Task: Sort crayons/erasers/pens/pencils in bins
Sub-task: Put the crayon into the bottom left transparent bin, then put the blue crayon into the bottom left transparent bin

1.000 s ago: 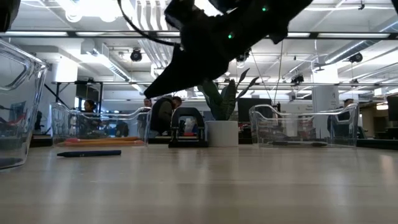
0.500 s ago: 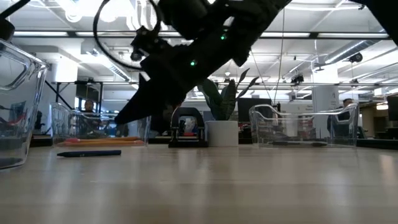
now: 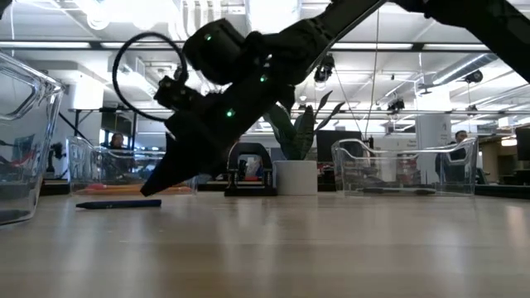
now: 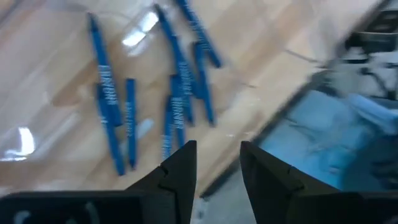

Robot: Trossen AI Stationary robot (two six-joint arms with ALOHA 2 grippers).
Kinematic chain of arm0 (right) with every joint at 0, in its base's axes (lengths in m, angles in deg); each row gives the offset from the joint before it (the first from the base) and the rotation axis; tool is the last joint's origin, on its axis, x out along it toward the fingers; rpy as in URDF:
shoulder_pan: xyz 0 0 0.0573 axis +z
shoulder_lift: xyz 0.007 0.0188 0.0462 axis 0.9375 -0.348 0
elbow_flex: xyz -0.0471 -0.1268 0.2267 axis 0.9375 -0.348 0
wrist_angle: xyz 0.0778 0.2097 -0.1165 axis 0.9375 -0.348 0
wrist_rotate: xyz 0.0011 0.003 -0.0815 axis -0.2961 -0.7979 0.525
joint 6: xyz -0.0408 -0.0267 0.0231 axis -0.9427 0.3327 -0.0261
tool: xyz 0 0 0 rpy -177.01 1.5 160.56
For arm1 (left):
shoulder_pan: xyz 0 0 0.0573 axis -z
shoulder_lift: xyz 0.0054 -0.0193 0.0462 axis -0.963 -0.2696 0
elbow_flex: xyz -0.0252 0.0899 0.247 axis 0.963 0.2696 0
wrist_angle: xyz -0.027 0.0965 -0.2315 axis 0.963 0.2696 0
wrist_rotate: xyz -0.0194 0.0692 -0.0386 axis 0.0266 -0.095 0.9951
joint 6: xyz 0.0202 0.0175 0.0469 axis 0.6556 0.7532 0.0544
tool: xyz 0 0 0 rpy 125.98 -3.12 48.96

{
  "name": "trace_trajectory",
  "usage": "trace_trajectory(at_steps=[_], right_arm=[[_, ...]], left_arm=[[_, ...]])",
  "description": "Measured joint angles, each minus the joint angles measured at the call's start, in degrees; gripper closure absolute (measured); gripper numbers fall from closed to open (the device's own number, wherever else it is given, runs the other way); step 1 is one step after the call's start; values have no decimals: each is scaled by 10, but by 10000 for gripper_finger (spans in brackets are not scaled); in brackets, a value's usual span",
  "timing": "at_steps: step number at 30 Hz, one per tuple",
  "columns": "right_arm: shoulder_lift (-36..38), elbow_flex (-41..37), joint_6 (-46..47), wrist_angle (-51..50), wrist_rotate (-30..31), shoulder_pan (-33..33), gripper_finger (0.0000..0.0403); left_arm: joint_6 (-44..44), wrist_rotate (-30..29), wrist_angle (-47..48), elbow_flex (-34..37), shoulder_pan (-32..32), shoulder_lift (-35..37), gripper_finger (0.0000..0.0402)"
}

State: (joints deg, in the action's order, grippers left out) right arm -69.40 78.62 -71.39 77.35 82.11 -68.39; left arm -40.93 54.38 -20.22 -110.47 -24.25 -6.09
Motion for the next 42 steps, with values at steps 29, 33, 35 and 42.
trace_trajectory(at_steps=[29, 33, 35, 42], right_arm=[[-36, 17, 25, -44, -69, -24, 385], [-26, 17, 41, -78, -72, -23, 387], [-14, 14, 40, -97, -72, -23, 388], [64, -17, 12, -183, -11, -22, 389]], left_arm=[[61, -17, -74, -23, 7, 25, 292], [72, -61, -73, -15, 7, 25, 292], [83, -91, -73, -12, 7, 25, 292], [137, -192, -73, -8, 7, 25, 292]])
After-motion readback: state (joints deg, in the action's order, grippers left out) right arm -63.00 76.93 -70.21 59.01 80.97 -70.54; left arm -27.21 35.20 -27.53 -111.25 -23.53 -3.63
